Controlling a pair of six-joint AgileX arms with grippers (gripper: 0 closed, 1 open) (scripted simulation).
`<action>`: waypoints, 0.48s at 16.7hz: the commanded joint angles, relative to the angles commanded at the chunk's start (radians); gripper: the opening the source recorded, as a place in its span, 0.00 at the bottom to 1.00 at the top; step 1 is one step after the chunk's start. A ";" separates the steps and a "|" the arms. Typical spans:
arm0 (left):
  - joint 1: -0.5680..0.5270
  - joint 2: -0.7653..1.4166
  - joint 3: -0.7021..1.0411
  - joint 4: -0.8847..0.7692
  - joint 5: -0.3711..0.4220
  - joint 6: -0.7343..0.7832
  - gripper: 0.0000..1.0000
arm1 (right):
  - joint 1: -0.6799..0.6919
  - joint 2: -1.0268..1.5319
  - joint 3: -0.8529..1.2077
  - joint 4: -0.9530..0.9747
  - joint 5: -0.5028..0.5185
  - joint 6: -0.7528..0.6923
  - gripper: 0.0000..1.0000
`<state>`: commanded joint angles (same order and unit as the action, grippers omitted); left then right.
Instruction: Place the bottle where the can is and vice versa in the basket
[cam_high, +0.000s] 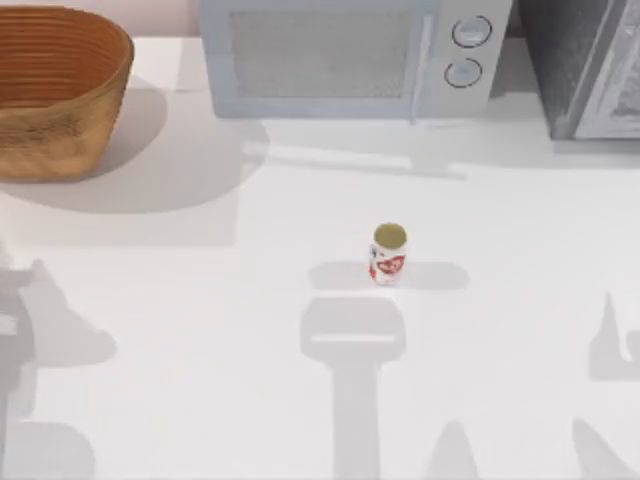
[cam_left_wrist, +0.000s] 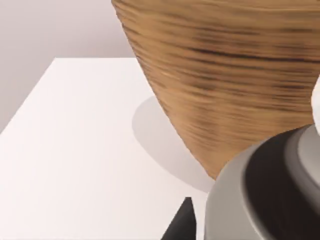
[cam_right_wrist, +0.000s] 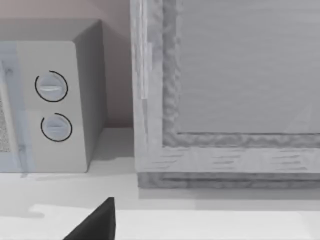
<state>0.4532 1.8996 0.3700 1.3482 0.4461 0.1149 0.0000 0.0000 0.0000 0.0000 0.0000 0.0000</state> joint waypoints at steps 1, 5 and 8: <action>0.014 -0.026 0.039 -0.039 -0.003 0.002 0.00 | 0.000 0.000 0.000 0.000 0.000 0.000 1.00; 0.044 -0.142 0.245 -0.268 -0.032 0.011 0.00 | 0.000 0.000 0.000 0.000 0.000 0.000 1.00; 0.012 -0.214 0.423 -0.499 -0.069 0.013 0.00 | 0.000 0.000 0.000 0.000 0.000 0.000 1.00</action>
<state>0.4653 1.6860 0.7930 0.8492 0.3772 0.1275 0.0000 0.0000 0.0000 0.0000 0.0000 0.0000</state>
